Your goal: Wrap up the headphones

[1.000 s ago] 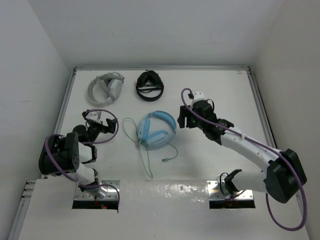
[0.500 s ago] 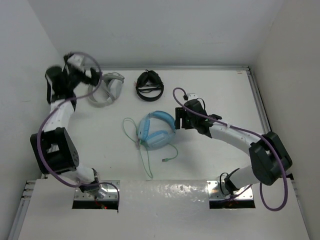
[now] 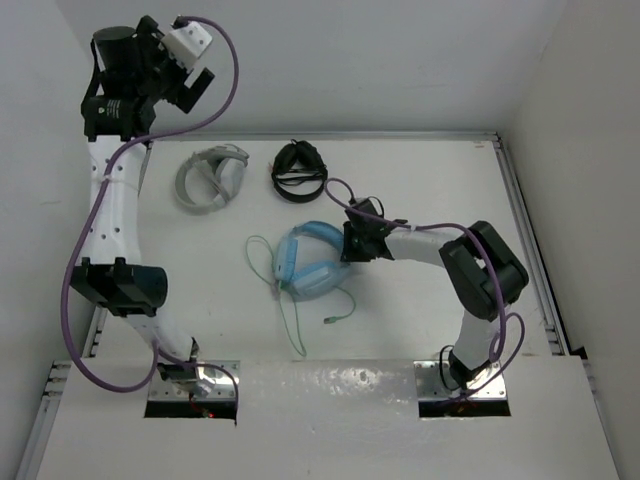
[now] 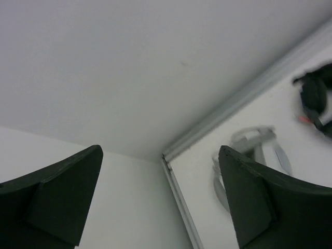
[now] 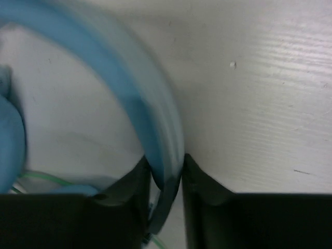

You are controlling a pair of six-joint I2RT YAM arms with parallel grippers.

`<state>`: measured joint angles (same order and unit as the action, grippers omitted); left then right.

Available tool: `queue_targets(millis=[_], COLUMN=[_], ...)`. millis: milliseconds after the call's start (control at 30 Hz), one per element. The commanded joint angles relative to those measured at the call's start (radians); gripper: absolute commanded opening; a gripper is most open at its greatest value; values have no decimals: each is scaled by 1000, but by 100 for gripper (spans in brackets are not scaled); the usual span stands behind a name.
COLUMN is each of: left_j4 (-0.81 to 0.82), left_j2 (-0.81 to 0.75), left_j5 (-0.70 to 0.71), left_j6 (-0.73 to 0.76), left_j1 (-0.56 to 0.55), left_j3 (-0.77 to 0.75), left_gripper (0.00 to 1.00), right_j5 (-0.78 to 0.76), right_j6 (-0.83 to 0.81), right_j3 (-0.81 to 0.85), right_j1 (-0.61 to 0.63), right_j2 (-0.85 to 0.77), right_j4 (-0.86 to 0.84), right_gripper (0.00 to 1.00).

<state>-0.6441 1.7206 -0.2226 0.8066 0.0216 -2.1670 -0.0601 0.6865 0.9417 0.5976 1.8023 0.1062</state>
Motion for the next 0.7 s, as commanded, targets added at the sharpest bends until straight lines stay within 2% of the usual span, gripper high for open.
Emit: queue_targets(millis=[0,67,133,167,200,267,300,433,500,567,667], left_j4=[-391,-419,-424,-420,-405,-402,-408,-430,-407,-317,-223], left_j2=[7,-30,-85,-116,-130,-177,-190,-237,-256,-295,-332], left_j5=[-102,-174,-202,-190,-170,-188,-228,-253,-334,-391,-364], left_j6=[42,40,37,34,34,69,86,63,28,-81,-147], left_j1=[3,1,-24,-50,-63,-98,-110,-239,-252,-255,-270], left_j3=[26,131,260,295,349,412,426,453,475,516,568], left_gripper=[89,77,59,53,51,60,68,74,77,78,79], right_j5=[46,22,-13,-12,-6,34,43,106,192,273,315], right_j6=[10,-50,-188,-244,-302,-453,-531,-665,-714,-719,-700], right_j3=[72,104,181,210,241,321,350,492,516,539,546], right_j1=[1,1,1,1,1,2,1,1,1,1,5], right_j2=[26,25,13,8,2,-12,-23,-26,-32,-38,-55], right_j4=[-34,-36,-19,-17,-17,-23,-23,12,23,26,17], right_gripper=[19,0,0,0,0,0,0,0,0,0,0])
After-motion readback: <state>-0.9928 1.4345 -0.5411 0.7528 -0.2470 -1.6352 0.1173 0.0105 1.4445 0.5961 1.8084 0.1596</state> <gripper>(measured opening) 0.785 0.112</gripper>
